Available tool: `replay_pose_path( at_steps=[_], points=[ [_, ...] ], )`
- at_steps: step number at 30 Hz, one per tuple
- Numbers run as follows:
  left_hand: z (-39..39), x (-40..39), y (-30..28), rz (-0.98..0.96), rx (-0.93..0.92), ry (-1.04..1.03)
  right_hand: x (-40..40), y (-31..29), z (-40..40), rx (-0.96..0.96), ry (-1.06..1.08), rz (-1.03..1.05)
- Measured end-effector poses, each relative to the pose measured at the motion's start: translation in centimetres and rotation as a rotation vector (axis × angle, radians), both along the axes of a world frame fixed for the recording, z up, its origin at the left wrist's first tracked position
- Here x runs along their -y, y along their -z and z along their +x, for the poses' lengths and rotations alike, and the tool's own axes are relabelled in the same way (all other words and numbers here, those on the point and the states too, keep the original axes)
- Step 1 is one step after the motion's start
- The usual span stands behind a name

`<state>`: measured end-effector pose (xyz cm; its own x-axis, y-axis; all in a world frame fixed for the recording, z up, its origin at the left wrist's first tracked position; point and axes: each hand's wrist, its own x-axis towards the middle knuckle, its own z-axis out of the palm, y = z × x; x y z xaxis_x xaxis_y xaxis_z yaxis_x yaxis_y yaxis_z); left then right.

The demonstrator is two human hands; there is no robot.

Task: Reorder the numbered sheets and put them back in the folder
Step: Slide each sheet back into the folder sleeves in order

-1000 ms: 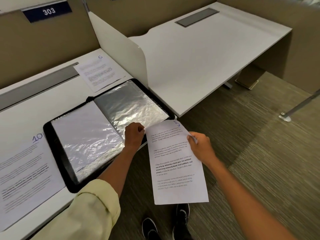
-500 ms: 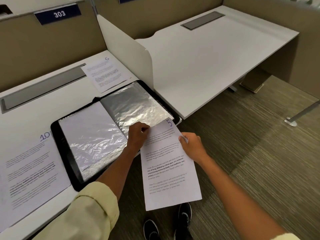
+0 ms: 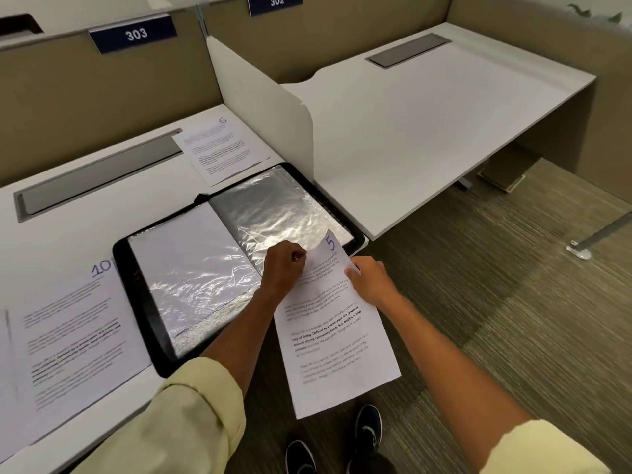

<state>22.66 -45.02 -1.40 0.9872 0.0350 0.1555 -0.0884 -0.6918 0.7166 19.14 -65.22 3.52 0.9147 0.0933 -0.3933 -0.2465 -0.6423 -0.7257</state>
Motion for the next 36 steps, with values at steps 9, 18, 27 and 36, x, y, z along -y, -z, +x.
replay_pose_path(
  at_steps=[9,18,27,36],
  points=[
    [1.1,1.0,0.6,0.106,-0.05,-0.011,-0.7,0.6,0.9,-0.03,-0.168,-0.122],
    [3.2,3.2,0.3,0.157,-0.047,-0.133,0.0,1.3,3.4,-0.007,-0.363,-0.232],
    [4.9,4.8,0.3,0.163,-0.055,-0.186,0.5,2.8,5.7,0.017,-0.451,-0.37],
    [4.1,5.2,-0.2,0.201,0.059,-0.176,-0.5,2.7,6.8,0.019,-0.514,-0.51]
  ],
)
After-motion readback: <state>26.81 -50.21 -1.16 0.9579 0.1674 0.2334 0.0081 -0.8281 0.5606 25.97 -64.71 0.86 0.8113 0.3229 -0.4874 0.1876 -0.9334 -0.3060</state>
